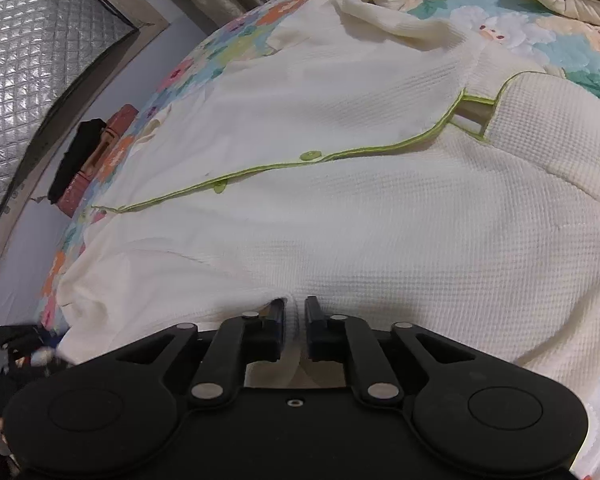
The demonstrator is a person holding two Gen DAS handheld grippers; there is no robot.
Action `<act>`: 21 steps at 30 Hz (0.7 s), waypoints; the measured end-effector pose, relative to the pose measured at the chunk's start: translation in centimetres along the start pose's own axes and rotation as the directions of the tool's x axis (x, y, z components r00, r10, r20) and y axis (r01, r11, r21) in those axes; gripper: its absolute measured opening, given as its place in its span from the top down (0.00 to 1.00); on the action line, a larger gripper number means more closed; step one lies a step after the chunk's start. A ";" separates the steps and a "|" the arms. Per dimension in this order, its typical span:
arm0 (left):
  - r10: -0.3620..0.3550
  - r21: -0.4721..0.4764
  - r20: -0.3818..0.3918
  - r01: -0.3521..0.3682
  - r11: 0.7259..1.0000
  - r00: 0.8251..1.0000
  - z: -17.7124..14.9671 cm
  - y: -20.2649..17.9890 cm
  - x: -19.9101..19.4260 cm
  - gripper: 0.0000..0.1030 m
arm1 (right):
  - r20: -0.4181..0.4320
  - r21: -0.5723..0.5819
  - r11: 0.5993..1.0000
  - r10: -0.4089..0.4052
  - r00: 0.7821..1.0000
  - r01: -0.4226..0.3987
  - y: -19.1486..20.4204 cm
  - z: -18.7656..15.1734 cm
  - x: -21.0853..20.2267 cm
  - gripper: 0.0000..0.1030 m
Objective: Fold clothes
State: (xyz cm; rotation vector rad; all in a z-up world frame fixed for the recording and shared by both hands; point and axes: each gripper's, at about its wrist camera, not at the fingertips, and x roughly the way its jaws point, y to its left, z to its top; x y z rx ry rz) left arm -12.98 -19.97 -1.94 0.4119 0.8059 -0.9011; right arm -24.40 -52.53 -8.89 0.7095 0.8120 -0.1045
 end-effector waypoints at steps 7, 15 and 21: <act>0.092 -0.121 0.251 -0.064 0.991 0.963 2.4 0.6 -6.9 0.99 | 0.020 -0.331 0.942 -0.054 0.998 0.057 4.4 -1.8 0.4 0.70; 0.071 -0.237 0.393 0.027 0.971 0.917 4.0 0.3 -16.5 0.99 | -0.260 -0.533 0.773 0.238 0.936 -0.344 10.3 -5.4 -4.1 0.92; 0.084 -0.392 0.261 0.026 0.920 0.962 4.3 3.8 -12.0 0.99 | -0.280 -0.443 0.873 0.081 0.957 -0.203 7.3 -4.5 -2.7 0.93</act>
